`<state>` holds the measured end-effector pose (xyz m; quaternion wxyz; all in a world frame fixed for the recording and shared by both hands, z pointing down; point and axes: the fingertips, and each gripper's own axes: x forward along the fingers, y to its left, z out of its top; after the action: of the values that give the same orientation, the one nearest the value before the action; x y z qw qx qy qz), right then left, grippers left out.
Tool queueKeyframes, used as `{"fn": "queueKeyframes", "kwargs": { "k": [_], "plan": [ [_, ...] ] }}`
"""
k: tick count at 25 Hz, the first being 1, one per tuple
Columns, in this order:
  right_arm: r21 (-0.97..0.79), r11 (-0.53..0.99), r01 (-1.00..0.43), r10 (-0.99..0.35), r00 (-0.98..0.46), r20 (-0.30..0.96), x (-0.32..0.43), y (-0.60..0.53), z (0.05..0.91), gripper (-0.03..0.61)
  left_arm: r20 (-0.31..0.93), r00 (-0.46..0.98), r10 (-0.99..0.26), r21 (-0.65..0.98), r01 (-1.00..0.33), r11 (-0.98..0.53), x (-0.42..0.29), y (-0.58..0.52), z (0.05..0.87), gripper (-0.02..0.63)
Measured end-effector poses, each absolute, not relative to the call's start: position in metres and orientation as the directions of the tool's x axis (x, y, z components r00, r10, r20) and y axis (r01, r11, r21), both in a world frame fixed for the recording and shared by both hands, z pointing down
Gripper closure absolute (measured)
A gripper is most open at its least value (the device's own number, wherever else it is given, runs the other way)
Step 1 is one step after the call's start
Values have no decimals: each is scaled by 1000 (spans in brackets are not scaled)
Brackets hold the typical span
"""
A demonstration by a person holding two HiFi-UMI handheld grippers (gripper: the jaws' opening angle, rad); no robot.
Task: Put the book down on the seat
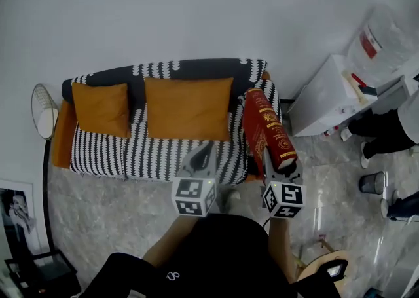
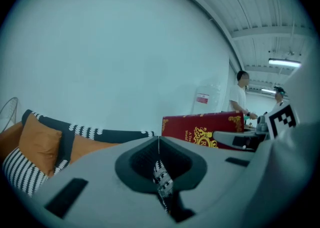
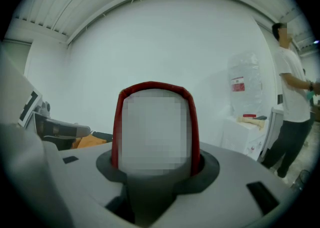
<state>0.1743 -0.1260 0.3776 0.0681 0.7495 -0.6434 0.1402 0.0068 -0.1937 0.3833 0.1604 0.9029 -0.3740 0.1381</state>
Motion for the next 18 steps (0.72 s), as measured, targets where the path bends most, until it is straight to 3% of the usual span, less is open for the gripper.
{"fn": "queueKeyframes", "kwargs": {
  "k": [18],
  "plan": [
    [-29, -85, -996, -945, 71, 318, 181, -160, 378, 353, 379, 679, -629, 205, -724, -658, 30, -213, 388, 601]
  ]
}}
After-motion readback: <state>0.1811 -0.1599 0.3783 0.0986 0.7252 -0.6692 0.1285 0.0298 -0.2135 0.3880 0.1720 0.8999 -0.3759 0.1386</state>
